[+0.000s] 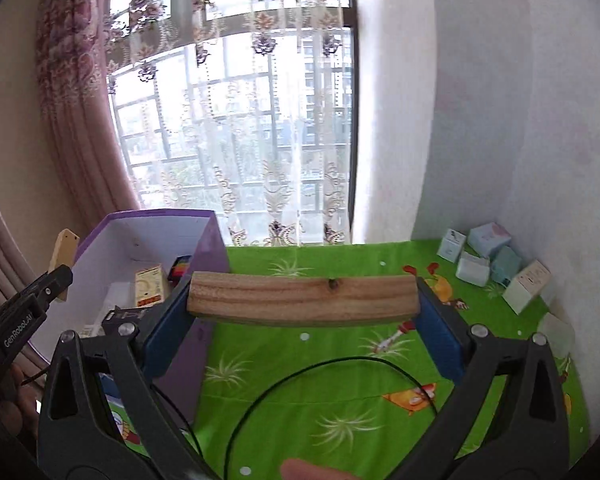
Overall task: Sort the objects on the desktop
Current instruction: 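Carry the wooden block and wooden plank into the purple box and release them, then move both grippers back toward the pile of items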
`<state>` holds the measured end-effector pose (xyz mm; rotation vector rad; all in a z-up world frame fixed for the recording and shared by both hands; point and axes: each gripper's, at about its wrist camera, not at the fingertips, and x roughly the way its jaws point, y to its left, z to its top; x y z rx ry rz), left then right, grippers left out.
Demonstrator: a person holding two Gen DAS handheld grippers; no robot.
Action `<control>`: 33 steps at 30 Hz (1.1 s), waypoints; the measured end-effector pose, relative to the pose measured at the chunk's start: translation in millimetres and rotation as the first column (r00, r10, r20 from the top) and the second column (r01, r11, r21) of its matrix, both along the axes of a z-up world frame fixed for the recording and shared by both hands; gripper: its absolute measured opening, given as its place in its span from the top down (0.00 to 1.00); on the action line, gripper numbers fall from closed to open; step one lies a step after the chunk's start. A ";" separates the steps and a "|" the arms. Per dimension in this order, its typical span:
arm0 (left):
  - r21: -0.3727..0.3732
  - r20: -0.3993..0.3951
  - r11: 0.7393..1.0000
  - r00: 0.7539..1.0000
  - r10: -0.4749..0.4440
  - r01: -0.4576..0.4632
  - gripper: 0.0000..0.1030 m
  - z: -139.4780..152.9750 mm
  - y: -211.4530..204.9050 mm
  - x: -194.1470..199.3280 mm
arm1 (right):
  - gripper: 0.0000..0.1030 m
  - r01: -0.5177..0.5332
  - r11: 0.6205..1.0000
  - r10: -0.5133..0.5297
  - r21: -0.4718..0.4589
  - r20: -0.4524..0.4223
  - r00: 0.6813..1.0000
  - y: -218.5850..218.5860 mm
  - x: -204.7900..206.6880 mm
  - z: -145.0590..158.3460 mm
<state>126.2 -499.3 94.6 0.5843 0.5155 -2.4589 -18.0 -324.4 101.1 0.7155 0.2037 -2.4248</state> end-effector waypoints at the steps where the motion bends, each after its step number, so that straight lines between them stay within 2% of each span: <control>1: 0.006 -0.007 1.000 1.000 0.010 -0.010 0.81 -0.4 -5.3 5.2 | 0.02 -0.033 0.999 0.033 0.005 -0.004 0.999 -13.2 4.4 -0.7; 7: 0.015 -0.018 0.998 0.998 0.054 -0.053 0.81 0.0 -31.9 27.2 | 0.02 -0.189 0.981 0.188 0.040 0.028 0.982 -80.8 22.1 -12.6; 11: 0.023 -0.012 0.998 0.998 0.055 -0.055 0.79 -6.0 -44.0 31.0 | 0.02 -0.241 0.967 0.239 0.085 0.041 0.970 -106.9 30.0 -27.3; 14: 0.039 -0.001 0.998 0.999 0.049 -0.049 0.73 -12.1 -49.8 30.6 | 0.01 -0.256 0.963 0.254 0.086 0.037 0.967 -112.3 31.5 -35.6; 16: 0.047 0.003 0.998 0.999 0.047 -0.047 0.64 -15.4 -51.4 32.0 | 0.01 -0.262 0.961 0.260 0.091 0.039 0.965 -113.4 30.0 -39.0; 19: 0.058 0.000 0.997 0.999 0.049 -0.049 0.55 -17.0 -51.4 33.2 | 0.01 -0.268 0.960 0.264 0.078 0.052 0.963 -108.9 25.5 -38.2; 24: 0.036 -0.015 0.998 0.999 0.042 -0.042 0.46 -9.7 -43.0 33.1 | 0.01 -0.234 0.970 0.232 0.061 0.033 0.972 -91.2 23.1 -30.3; 33: -0.013 -0.025 0.997 0.997 -0.076 0.076 0.38 -0.4 4.4 2.4 | 0.01 -0.030 0.999 0.029 0.023 0.026 0.999 -2.0 -8.7 -31.5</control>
